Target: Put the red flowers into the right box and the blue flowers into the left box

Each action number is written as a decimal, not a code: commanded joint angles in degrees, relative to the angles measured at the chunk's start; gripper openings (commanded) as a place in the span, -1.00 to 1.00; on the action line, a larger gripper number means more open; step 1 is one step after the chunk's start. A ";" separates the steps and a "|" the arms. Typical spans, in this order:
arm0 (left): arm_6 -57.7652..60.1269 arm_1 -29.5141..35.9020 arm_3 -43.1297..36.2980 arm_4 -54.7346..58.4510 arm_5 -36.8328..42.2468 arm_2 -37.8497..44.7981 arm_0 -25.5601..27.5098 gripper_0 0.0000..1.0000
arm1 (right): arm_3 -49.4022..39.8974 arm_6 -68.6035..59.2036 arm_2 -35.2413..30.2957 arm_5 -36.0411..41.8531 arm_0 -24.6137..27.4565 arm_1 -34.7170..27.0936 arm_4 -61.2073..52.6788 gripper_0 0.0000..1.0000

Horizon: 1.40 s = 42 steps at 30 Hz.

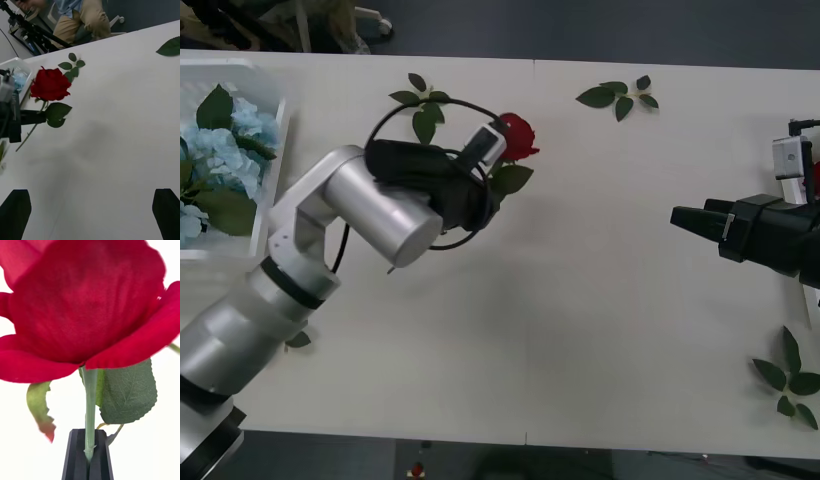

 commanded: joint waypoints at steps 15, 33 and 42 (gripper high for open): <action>-17.90 -5.63 -17.94 24.64 -18.77 14.38 10.95 -1.00 | -1.87 2.30 0.02 -0.51 -0.90 -0.35 -4.72 0.91; -21.59 -17.14 -16.71 37.74 -23.87 17.37 10.07 -1.00 | -1.96 22.16 8.89 -10.44 6.22 -0.27 -16.58 0.91; -22.03 -17.14 -16.36 38.44 -24.75 17.46 10.07 -1.00 | -1.96 30.07 14.43 -13.26 5.25 2.46 -16.58 0.91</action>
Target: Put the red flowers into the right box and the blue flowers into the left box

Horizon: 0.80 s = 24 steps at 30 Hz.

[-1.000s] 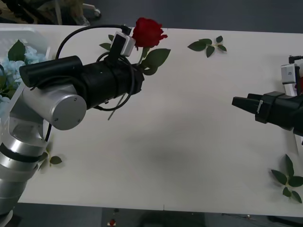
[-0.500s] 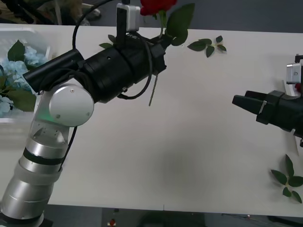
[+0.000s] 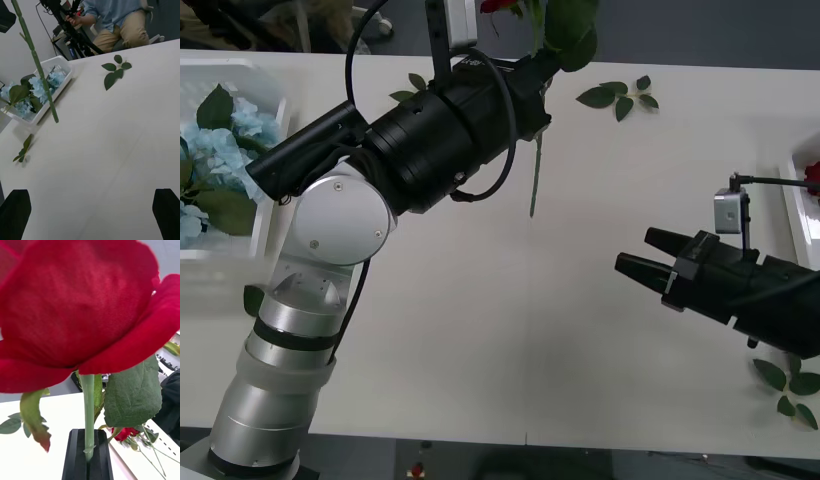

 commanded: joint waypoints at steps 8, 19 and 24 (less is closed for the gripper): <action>-1.33 -0.08 -0.98 0.62 -1.03 0.28 -2.08 -1.00 | -1.85 6.69 1.26 0.09 -3.71 6.09 -0.56 0.91; -1.33 -0.08 -0.98 0.62 -1.03 0.28 -2.08 -1.00 | -1.68 5.81 10.23 -8.52 -8.37 9.08 5.68 0.90; -1.33 -0.08 -0.98 0.62 -1.03 0.28 -2.08 -1.00 | 2.63 5.98 14.01 -10.37 -12.76 10.57 5.95 0.90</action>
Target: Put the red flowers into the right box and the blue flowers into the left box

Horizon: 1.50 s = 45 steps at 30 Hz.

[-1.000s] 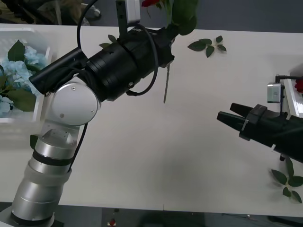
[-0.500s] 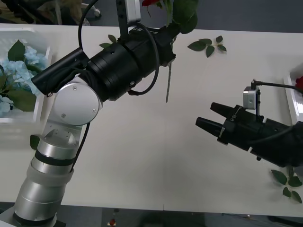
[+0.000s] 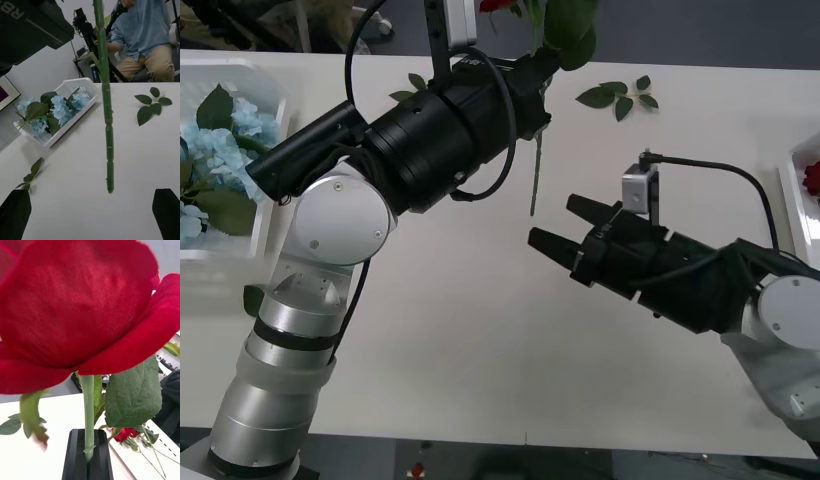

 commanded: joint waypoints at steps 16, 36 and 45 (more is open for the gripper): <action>-1.33 -0.08 -0.98 0.59 -0.76 0.28 -2.08 -1.00 | 12.82 0.10 2.33 -0.33 -13.64 6.90 0.58 0.90; -1.33 -0.08 -0.98 0.59 -0.76 0.28 -2.08 -1.00 | 13.00 -0.52 1.89 -0.42 -13.90 4.97 -2.58 -1.00; -1.33 -0.08 -0.98 0.59 -0.76 0.28 -2.08 0.88 | 13.00 -0.61 0.92 0.63 -13.90 4.79 -3.20 -1.00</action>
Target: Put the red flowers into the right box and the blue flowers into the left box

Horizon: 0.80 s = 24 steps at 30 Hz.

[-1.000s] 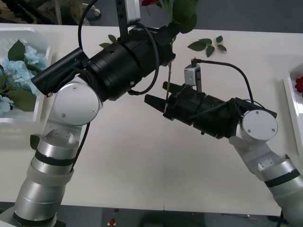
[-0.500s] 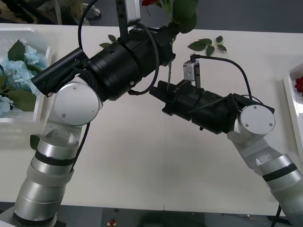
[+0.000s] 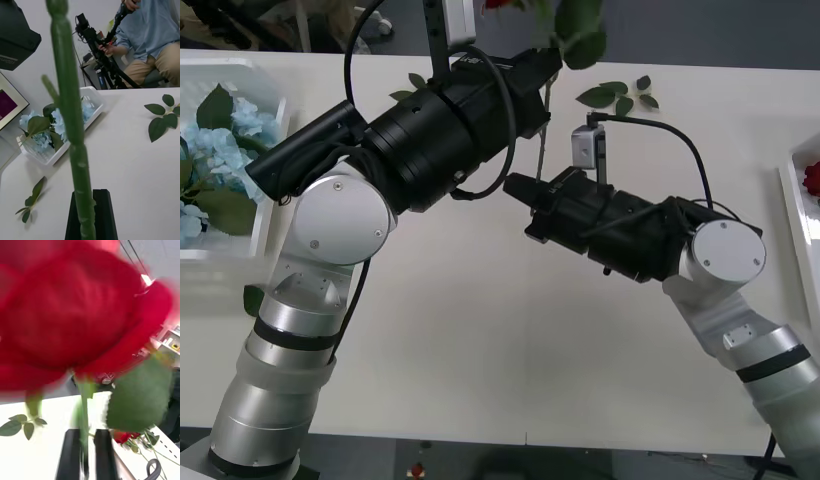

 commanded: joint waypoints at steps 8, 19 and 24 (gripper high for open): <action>-1.33 -0.09 -0.99 0.59 -0.39 0.28 -2.01 1.00 | -1.26 -0.78 -1.67 0.69 -0.49 -1.37 -1.07 -1.00; -1.33 -0.09 -0.99 0.59 -0.39 0.28 -2.01 1.00 | -1.34 -9.22 -2.37 4.12 -1.81 -6.82 -2.39 -1.00; -1.33 -0.09 -0.99 0.59 -0.39 0.28 -2.01 1.00 | -1.96 -15.19 -6.32 8.25 -1.81 -10.43 -1.25 -1.00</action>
